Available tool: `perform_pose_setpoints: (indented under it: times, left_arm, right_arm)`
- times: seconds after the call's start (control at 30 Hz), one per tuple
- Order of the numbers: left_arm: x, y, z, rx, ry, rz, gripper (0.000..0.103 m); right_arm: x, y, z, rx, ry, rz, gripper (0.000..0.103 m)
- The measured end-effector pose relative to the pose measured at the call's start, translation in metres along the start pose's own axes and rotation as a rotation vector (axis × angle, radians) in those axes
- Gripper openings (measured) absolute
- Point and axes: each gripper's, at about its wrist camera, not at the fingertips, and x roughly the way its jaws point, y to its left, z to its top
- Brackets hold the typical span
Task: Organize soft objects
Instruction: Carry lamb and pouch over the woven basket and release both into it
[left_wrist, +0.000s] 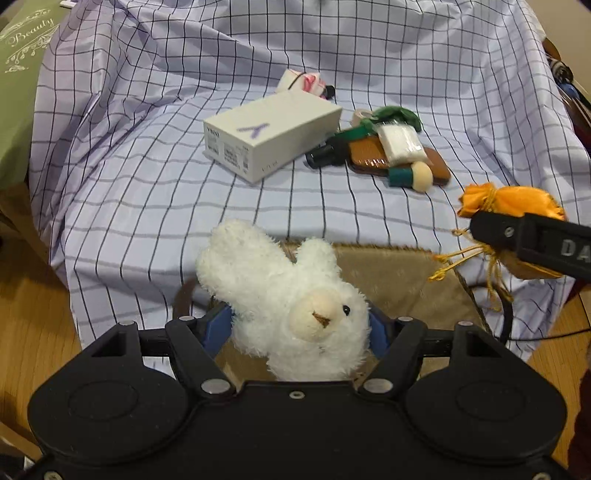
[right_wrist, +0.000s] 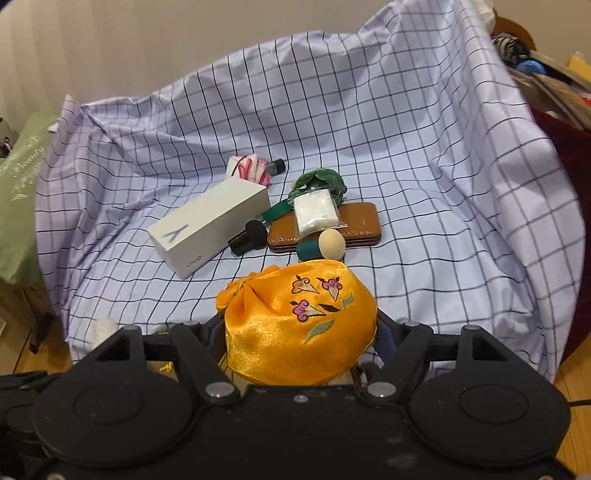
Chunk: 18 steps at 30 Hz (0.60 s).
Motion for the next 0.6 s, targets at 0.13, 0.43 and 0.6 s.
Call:
perform_pose_setpoints:
  times: [0.13, 0.43, 0.6]
  left_arm:
    - [-0.008, -0.007, -0.013, 0.001, -0.001, 0.001, 0.067]
    - [-0.023, -0.013, -0.031, -0.013, -0.006, -0.008, 0.068]
    - [-0.033, -0.015, -0.040, -0.012, -0.030, 0.008, 0.068]
  right_arm:
    - [-0.020, -0.006, -0.014, 0.010, -0.024, 0.023, 0.074]
    - [-0.057, -0.015, -0.040, 0.026, -0.069, 0.044, 0.074]
    - [-0.072, -0.017, -0.051, 0.022, -0.076, 0.045, 0.074]
